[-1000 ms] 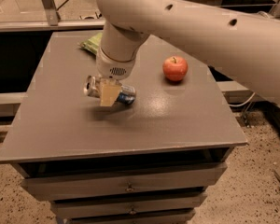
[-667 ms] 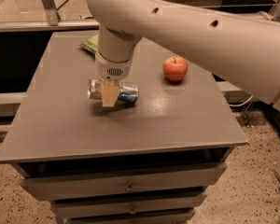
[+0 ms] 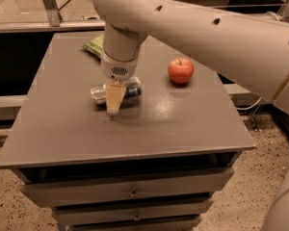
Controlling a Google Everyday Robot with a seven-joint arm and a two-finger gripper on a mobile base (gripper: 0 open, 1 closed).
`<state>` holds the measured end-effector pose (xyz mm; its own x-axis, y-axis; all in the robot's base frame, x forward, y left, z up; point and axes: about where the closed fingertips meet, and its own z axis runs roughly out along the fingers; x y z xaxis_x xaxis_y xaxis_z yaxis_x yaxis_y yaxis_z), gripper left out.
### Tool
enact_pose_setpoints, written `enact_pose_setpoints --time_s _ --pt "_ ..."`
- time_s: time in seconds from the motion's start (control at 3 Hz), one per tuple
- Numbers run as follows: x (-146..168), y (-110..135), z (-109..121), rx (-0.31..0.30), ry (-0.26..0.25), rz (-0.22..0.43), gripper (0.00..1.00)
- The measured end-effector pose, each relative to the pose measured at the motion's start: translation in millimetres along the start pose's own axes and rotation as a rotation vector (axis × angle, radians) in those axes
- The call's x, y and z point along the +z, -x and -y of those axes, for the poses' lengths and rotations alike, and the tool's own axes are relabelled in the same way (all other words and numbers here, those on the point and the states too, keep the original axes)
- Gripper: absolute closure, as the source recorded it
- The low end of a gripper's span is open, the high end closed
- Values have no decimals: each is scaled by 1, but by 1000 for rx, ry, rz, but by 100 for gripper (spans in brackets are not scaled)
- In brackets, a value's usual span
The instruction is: Knock redbull can over
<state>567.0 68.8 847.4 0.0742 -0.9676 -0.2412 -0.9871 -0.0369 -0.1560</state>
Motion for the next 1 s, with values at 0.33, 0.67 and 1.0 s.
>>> enact_pose_setpoints --time_s 0.33,0.67,1.0 --pt "-12 -7 5 30 12 63 0" --pt "-27 -24 10 65 24 182 0" --pt "-47 -67 10 103 12 349 0"
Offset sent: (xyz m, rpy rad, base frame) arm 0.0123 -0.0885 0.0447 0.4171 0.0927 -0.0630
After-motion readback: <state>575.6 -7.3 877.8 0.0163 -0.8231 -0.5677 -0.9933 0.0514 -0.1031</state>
